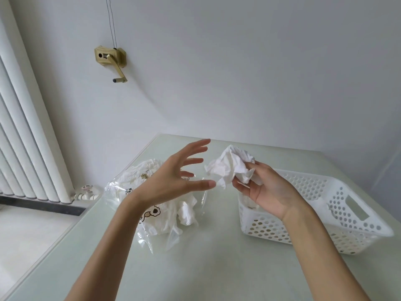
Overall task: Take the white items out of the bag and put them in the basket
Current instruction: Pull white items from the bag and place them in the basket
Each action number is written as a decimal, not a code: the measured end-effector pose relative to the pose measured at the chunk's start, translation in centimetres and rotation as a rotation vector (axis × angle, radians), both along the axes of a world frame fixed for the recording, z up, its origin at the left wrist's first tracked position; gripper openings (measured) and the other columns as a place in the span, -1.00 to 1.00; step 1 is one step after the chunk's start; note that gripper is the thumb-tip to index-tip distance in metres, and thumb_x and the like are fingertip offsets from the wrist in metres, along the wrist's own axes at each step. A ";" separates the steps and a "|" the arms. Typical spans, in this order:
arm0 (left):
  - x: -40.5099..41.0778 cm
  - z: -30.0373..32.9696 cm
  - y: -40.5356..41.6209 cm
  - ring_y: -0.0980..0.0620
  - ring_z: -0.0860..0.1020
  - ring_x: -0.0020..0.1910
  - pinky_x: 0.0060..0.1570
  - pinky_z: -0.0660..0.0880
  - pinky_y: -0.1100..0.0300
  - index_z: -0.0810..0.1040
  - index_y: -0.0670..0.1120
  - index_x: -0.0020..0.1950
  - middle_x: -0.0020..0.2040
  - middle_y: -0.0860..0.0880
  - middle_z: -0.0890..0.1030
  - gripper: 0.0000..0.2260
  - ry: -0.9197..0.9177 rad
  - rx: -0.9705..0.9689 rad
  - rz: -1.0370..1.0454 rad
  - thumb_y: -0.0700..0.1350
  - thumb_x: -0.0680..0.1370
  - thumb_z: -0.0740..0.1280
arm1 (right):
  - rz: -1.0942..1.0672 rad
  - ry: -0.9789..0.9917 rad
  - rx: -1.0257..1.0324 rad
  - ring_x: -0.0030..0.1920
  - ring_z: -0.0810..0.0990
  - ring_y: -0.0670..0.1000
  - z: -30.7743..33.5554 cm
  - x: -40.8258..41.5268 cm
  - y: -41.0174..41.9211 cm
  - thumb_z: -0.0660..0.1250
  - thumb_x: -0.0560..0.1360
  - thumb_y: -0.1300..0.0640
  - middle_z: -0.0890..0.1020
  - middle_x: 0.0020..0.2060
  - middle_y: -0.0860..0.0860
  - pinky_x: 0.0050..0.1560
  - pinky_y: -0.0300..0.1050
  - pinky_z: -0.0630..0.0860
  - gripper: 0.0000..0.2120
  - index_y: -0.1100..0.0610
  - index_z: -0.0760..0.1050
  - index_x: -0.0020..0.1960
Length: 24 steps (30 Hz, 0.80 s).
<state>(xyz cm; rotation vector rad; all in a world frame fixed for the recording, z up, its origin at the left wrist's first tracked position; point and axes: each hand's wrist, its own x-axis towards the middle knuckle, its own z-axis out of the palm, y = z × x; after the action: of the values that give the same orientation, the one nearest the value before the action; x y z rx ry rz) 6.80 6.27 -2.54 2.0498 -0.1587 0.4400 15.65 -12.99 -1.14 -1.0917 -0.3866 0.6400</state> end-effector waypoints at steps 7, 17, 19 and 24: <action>2.3 2.5 -5.4 0.20 0.65 -0.08 -0.03 0.56 0.29 0.66 0.03 0.01 -0.05 0.16 0.69 -0.88 -0.076 0.067 0.000 -0.01 0.51 0.41 | -0.022 -0.097 -0.183 -0.31 0.60 -0.11 0.9 -0.5 -3.6 0.25 0.53 0.32 0.62 -0.32 0.01 -0.26 -0.29 0.57 -0.86 0.22 0.58 -0.02; 5.9 4.6 -10.6 0.19 0.57 -0.29 -0.26 0.57 0.31 0.67 -0.15 -0.05 -0.27 0.00 0.63 -0.82 0.007 0.004 -0.006 -0.07 0.56 0.35 | -0.429 -0.769 -0.609 0.13 0.50 -0.24 2.2 -0.5 -9.7 0.38 0.32 -0.29 0.58 0.08 -0.21 0.14 -0.23 0.41 -0.50 -0.04 0.52 0.16; 6.2 4.9 -11.5 0.25 0.54 -0.36 -0.27 0.55 0.35 0.65 -0.13 -0.09 -0.33 0.05 0.57 -0.82 0.048 -0.028 -0.045 -0.07 0.58 0.32 | -0.503 -0.805 -0.582 -0.01 0.60 -0.18 2.3 0.2 -10.2 0.44 0.42 -0.10 0.68 -0.09 -0.13 0.04 -0.21 0.46 -0.77 0.01 0.62 0.00; 6.6 4.3 -12.5 0.14 0.61 -0.08 -0.09 0.57 0.24 0.68 -0.09 0.01 -0.11 0.06 0.67 -0.73 0.119 0.020 -0.052 0.03 0.61 0.24 | -0.473 -0.584 -0.506 -0.02 0.67 0.04 2.8 1.2 -12.0 0.35 0.53 0.03 0.72 -0.14 0.01 0.13 -0.01 0.54 -0.85 0.09 0.65 -0.05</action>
<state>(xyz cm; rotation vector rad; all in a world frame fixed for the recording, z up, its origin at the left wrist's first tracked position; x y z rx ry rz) 13.43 -6.21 1.78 2.0801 -0.1444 0.2844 16.90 -25.01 1.71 -1.7909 -0.4528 -0.0287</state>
